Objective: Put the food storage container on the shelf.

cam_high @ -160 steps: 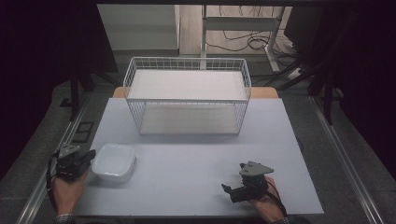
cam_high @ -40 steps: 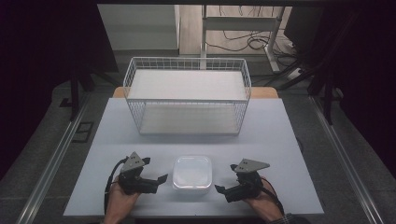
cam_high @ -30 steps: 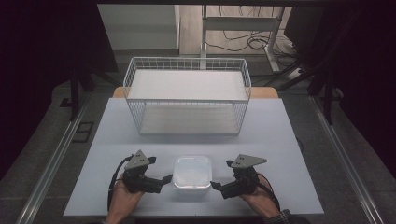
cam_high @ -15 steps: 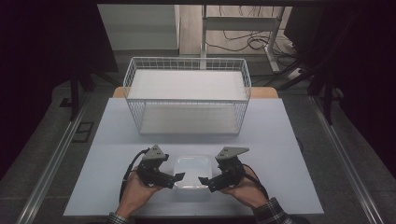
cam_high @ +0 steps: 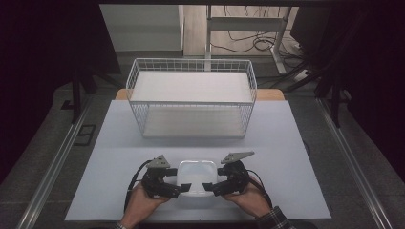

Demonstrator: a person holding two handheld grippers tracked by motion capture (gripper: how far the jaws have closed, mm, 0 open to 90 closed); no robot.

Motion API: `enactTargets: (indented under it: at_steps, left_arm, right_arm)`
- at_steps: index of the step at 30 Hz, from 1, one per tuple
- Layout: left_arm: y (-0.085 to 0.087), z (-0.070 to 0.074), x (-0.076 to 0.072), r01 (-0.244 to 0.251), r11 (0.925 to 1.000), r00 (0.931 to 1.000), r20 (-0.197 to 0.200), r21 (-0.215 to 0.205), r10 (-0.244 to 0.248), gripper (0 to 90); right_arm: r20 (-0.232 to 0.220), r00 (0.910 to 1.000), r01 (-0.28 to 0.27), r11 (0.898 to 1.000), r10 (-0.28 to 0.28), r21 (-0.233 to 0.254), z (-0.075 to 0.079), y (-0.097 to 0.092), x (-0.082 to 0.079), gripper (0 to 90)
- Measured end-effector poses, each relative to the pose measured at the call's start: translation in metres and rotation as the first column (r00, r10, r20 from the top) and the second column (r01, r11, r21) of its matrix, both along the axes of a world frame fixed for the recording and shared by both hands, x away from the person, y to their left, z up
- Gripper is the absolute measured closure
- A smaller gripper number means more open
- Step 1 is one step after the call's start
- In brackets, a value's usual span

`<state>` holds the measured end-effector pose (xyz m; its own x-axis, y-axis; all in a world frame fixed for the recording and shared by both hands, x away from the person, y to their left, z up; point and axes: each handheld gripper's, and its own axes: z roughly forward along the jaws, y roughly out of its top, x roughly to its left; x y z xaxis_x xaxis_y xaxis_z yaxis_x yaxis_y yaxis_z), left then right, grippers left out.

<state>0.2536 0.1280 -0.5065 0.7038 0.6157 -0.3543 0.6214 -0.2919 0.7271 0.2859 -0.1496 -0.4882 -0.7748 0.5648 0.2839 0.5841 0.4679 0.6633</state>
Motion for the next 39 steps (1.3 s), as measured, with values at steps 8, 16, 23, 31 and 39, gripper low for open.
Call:
enactTargets:
  at_steps: [8, 16, 23, 31, 39]
  left_arm:
    - [0.011, 0.004, -0.009, -0.075, 0.9954, 0.997, -0.024, -0.059, 0.074, 55.2]
    - [0.014, 0.002, -0.01, -0.149, 0.9786, 0.9888, -0.029, -0.142, 0.146, 71.8]
    - [0.014, 0.003, -0.007, -0.194, 0.9704, 0.9809, -0.008, -0.144, 0.194, 78.8]
    - [0.015, 0.012, 0.0, -0.193, 0.9726, 0.9788, 0.044, -0.13, 0.2, 79.1]
    - [0.017, 0.024, 0.02, -0.208, 0.9696, 0.9727, 0.076, -0.128, 0.219, 79.1]
  right_arm:
    - [-0.017, 0.9971, 0.075, 0.996, -0.074, 0.052, 0.008, -0.017, -0.01, 56.1]
    - [-0.034, 0.9858, 0.168, 0.976, -0.165, 0.141, 0.009, -0.027, -0.011, 69.7]
    - [-0.011, 0.9817, 0.189, 0.966, -0.19, 0.174, 0.009, -0.029, -0.009, 79.0]
    - [0.026, 0.9817, 0.181, 0.967, -0.189, 0.177, 0.014, -0.027, 0.0, 78.7]
    - [0.074, 0.9792, 0.174, 0.969, -0.189, 0.174, 0.024, -0.022, 0.02, 78.2]
